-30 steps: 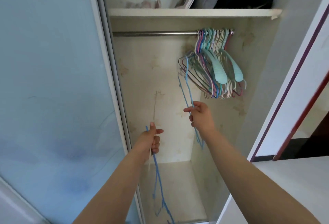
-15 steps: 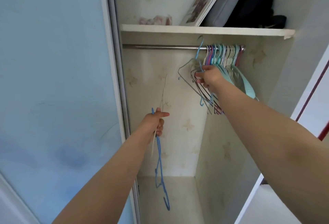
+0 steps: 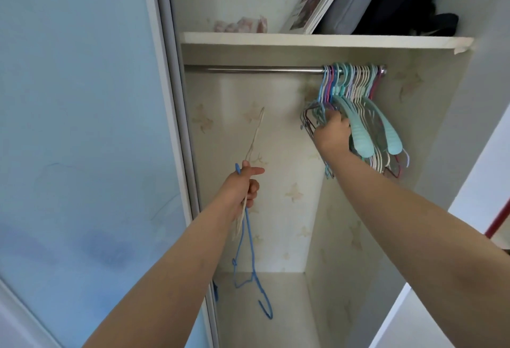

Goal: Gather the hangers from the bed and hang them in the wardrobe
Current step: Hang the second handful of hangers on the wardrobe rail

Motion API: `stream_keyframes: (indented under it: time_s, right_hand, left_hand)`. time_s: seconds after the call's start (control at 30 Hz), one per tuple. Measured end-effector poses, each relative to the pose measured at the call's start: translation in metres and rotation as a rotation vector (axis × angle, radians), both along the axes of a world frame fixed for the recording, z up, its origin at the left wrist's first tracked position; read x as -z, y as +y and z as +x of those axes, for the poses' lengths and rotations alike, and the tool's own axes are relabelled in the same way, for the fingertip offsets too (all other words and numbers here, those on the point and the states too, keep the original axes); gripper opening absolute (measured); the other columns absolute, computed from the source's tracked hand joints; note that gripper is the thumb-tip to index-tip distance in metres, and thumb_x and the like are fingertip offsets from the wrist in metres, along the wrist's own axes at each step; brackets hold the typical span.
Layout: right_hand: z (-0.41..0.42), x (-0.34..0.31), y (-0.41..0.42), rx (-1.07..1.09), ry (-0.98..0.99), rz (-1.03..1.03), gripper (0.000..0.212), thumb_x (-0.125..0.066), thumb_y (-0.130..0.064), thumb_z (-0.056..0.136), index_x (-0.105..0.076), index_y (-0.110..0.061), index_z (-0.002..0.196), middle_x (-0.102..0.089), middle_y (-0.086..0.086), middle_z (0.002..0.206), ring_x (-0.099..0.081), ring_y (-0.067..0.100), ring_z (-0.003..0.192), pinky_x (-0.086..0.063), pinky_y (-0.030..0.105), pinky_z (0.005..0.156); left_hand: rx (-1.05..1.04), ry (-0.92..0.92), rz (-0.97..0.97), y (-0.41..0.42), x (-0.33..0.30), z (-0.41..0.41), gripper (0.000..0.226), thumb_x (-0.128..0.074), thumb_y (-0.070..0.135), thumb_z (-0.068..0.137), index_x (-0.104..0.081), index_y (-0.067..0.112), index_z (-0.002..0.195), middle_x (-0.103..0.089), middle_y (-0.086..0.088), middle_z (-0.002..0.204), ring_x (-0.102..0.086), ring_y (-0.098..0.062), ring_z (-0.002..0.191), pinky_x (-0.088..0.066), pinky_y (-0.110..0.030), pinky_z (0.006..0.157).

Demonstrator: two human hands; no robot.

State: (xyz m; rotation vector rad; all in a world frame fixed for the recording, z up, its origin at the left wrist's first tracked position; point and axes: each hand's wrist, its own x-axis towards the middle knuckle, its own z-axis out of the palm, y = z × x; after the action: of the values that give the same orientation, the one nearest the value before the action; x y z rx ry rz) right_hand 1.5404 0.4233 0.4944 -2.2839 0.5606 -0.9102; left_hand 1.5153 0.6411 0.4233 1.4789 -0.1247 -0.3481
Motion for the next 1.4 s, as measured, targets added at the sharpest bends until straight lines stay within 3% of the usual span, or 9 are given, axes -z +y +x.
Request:
stream_keyframes:
  time_s: [0.13,0.23,0.33,0.53,0.8,1.07,1.17,1.27,1.4]
  right_hand:
    - [-0.045,0.022,0.052,-0.164,-0.17,-0.225,0.037,-0.055,-0.028,0.09,-0.049,-0.008,0.121,-0.055,0.01,0.113,-0.053,0.029,0.106,-0.044,0.039,0.085]
    - [-0.086,0.022,0.088,-0.512,0.369,0.122,0.063,-0.039,-0.064,0.09,-0.04,-0.012,0.126,-0.061,0.005,0.101,-0.066,0.024,0.081,-0.052,0.034,0.065]
    - [-0.118,0.031,0.107,-0.752,0.707,0.138,0.06,-0.041,-0.059,0.092,-0.029,-0.021,0.136,-0.056,0.004,0.112,-0.066,0.019,0.068,-0.055,0.029,0.056]
    - [-0.114,0.066,0.095,-0.537,0.418,0.193,0.026,-0.032,-0.017,0.1,-0.05,-0.015,0.118,-0.053,0.0,0.079,-0.05,0.014,0.057,-0.042,0.025,0.048]
    - [-0.122,0.086,0.084,-0.432,0.238,0.28,0.025,-0.03,-0.012,0.099,-0.054,-0.018,0.097,-0.052,-0.004,0.071,-0.047,0.01,0.06,-0.035,0.018,0.048]
    - [-0.119,0.104,0.092,-0.344,0.115,0.526,0.028,-0.031,-0.011,0.099,-0.056,-0.019,0.088,-0.052,0.001,0.067,-0.044,0.014,0.055,-0.035,0.025,0.051]
    - [-0.123,0.116,0.098,-0.35,0.064,0.411,0.025,-0.032,-0.016,0.101,-0.057,-0.018,0.094,-0.051,-0.002,0.065,-0.048,0.011,0.059,-0.037,0.024,0.056]
    - [-0.126,0.124,0.099,-0.315,0.001,0.392,0.024,-0.032,-0.018,0.102,-0.055,-0.019,0.096,-0.05,-0.002,0.064,-0.048,0.01,0.058,-0.038,0.018,0.052]
    - [-0.132,0.126,0.099,-0.286,-0.07,0.427,0.022,-0.031,-0.017,0.102,-0.053,-0.019,0.098,-0.051,-0.001,0.065,-0.047,0.012,0.058,-0.036,0.012,0.048]
  left_hand:
    - [0.013,0.062,-0.109,-0.01,0.003,-0.002,0.048,-0.025,0.052,0.101,-0.054,0.021,0.124,-0.039,0.005,0.056,-0.025,-0.006,0.037,-0.023,-0.016,0.038]
    - [-0.028,0.089,-0.114,-0.02,-0.001,-0.004,0.041,-0.026,0.045,0.103,-0.047,0.029,0.134,-0.045,-0.001,0.07,-0.033,-0.011,0.047,-0.027,-0.02,0.041]
    - [-0.039,0.119,-0.116,-0.026,-0.005,-0.006,0.037,-0.027,0.04,0.104,-0.035,0.044,0.14,-0.052,-0.005,0.086,-0.045,-0.017,0.056,-0.036,-0.021,0.043]
    - [0.033,0.118,-0.15,-0.029,0.002,-0.008,0.031,-0.031,0.045,0.102,-0.047,0.037,0.127,-0.035,-0.002,0.068,-0.028,-0.01,0.046,-0.026,-0.022,0.043]
    - [0.074,-0.248,0.169,-0.014,0.013,-0.02,0.033,-0.046,0.031,0.101,-0.068,0.012,0.085,-0.065,-0.002,0.069,-0.062,-0.018,0.069,-0.056,-0.028,0.07]
    - [-0.036,-0.525,0.692,-0.012,0.032,-0.036,0.04,-0.047,0.038,0.098,-0.056,0.025,0.061,-0.057,0.0,0.073,-0.053,-0.026,0.095,-0.042,-0.035,0.089]
    - [-0.183,-0.529,0.563,-0.015,0.042,-0.048,0.041,-0.041,0.029,0.1,-0.051,0.025,0.06,-0.053,-0.002,0.082,-0.055,-0.027,0.09,-0.042,-0.037,0.086]
    - [-0.292,-0.458,0.346,-0.01,0.044,-0.056,0.035,-0.042,0.025,0.101,-0.055,0.021,0.068,-0.052,0.006,0.069,-0.051,-0.014,0.067,-0.039,-0.022,0.063]
    - [-0.173,-0.47,0.451,-0.003,0.057,-0.055,0.027,-0.039,0.024,0.102,-0.062,0.024,0.09,-0.059,-0.004,0.083,-0.049,-0.011,0.067,-0.039,-0.023,0.064]
